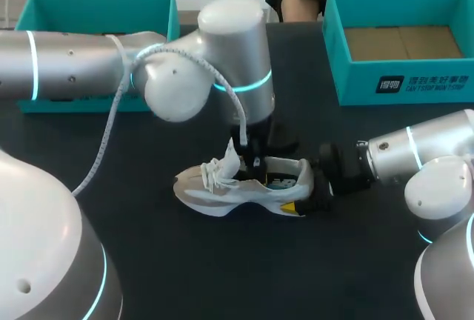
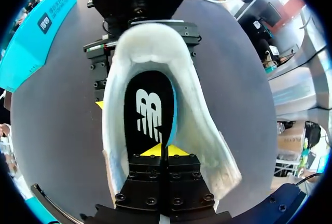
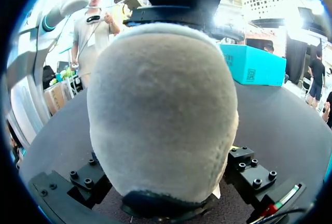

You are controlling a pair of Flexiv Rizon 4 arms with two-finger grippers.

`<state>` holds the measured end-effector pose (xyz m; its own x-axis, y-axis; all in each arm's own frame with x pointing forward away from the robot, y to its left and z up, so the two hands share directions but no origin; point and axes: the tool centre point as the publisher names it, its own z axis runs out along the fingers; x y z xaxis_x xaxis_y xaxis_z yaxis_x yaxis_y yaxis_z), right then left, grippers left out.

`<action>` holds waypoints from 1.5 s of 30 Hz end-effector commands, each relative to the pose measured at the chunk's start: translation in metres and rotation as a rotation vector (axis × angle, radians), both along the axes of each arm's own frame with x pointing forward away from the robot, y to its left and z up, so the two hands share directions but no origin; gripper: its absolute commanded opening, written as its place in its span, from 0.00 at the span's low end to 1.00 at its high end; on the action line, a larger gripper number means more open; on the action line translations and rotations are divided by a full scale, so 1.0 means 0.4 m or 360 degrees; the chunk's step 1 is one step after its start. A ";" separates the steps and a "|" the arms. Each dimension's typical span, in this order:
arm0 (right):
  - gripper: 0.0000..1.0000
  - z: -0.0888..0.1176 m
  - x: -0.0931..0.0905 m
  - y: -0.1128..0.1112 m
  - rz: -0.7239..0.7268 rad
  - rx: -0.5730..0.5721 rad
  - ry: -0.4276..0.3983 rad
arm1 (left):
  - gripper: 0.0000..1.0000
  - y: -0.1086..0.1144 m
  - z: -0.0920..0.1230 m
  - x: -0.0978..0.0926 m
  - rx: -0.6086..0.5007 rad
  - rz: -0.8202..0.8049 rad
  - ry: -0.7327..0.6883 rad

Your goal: Take the shoe out of the shoebox, open the shoe tongue, remove and reinsert the insole, then place the shoe into the shoebox

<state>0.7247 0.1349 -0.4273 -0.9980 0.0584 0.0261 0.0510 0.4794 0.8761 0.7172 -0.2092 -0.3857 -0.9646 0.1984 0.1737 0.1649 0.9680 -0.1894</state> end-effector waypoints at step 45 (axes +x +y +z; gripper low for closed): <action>0.00 -0.014 0.004 0.010 -0.0002 -0.0006 0.0001 | 0.46 -0.043 0.242 -0.053 -0.0484 0.0029 0.0165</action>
